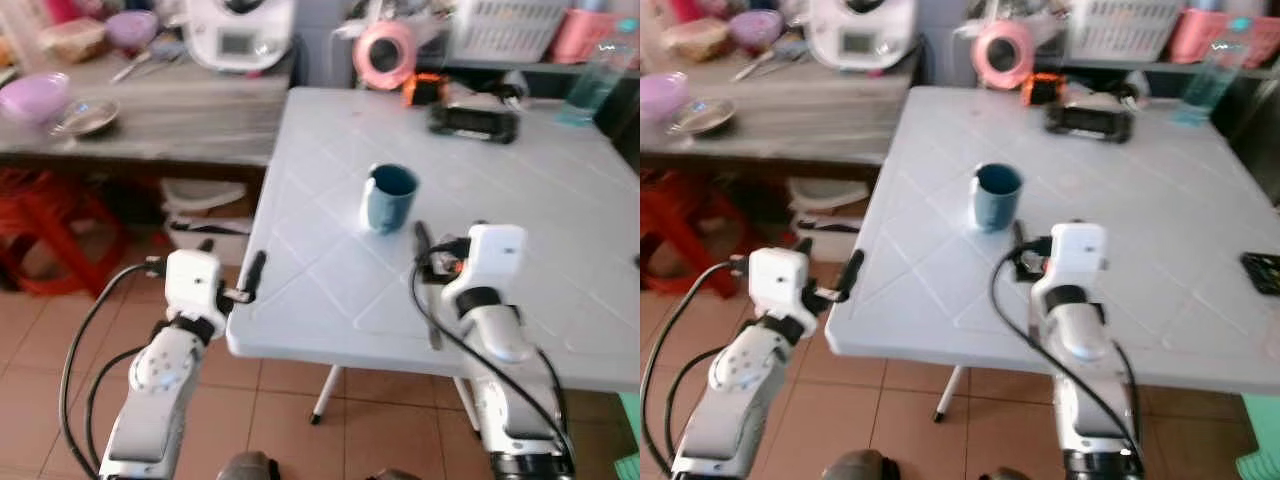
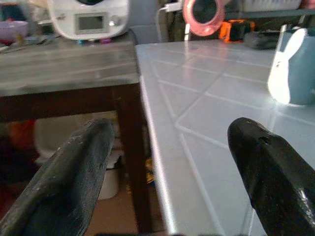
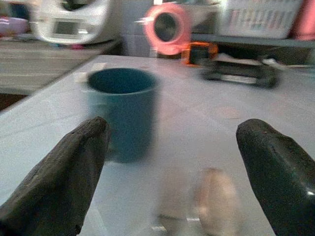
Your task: Setting the table
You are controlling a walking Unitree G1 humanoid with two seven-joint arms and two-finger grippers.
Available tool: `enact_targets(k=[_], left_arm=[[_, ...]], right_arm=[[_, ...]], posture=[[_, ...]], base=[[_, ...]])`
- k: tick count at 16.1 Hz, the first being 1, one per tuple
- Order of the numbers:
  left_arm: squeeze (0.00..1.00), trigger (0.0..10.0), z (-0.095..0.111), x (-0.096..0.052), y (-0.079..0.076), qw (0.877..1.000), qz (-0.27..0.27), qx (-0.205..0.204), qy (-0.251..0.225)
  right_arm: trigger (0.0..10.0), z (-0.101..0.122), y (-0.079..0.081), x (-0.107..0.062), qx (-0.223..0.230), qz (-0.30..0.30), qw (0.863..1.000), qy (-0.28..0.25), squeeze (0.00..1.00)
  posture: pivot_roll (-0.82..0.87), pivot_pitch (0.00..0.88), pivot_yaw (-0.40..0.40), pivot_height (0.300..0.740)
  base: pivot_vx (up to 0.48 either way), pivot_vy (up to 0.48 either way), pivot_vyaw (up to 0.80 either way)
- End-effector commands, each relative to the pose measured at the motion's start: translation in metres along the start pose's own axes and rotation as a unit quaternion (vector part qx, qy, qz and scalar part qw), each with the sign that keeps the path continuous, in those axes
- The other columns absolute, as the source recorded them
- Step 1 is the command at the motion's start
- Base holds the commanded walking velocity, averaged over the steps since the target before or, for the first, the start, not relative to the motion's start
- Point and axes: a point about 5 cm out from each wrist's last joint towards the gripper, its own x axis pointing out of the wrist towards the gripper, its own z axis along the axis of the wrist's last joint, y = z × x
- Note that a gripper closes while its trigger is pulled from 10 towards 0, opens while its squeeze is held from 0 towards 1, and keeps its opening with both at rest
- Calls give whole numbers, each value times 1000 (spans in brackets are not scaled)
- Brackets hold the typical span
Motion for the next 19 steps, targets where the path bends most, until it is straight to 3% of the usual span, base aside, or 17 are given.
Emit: enact_targets(k=[1,5,9,19], left_arm=[[0,10000,5,0,-1,1000,-4,6,-7],[0,10000,2,-15,-2,999,-53,1,10],[0,10000,3,-24,1,998,-58,5,20],[0,10000,7,-28,2,997,-68,7,32]], right_arm=[[10000,-1,-3,-2,4,-7,1000,5,0],[10000,-22,-9,-8,11,-33,997,74,0],[10000,-30,-6,-10,20,-23,995,100,0],[10000,-40,0,-2,14,41,986,162,0]], posture=[[30,21,11,740],[50,65,12,740],[68,91,17,740],[80,112,19,740]], base=[[0,0,0],[0,0,0],[0,0,0],[0,0,0]])
